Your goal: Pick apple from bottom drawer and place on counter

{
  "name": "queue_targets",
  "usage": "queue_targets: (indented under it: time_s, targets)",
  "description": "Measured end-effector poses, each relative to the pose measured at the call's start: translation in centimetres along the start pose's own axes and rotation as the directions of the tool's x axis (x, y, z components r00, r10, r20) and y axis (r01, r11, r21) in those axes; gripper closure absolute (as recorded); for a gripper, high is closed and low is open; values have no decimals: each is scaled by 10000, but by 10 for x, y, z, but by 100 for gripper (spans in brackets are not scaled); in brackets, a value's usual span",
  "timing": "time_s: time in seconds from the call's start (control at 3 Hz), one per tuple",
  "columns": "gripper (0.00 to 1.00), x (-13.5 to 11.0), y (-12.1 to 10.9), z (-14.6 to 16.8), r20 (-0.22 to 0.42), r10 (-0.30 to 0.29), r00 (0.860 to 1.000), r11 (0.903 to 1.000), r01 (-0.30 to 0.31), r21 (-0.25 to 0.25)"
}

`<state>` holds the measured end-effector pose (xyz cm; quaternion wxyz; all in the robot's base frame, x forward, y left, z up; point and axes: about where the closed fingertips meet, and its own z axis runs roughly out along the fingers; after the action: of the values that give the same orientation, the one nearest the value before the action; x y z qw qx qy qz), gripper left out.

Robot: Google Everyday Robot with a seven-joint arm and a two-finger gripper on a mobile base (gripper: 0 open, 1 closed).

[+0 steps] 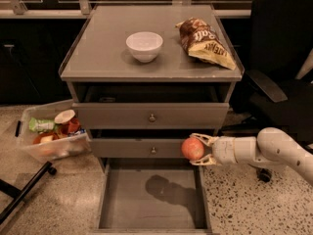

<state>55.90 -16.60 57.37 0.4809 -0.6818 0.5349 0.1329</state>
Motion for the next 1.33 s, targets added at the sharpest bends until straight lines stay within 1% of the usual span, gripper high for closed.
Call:
queue_targets:
  time_s: [0.33, 0.67, 1.0, 1.33]
  targets:
    - [100, -36, -11, -21, 775, -234, 9967, 9995, 217, 223]
    - [100, -108, -33, -54, 1941, -574, 9793, 9983, 578, 34]
    - [100, -184, -52, -81, 2723, -1163, 9552, 9906, 1315, -383]
    - [100, -237, -90, -86, 2496, -1456, 9573, 9831, 1683, -721]
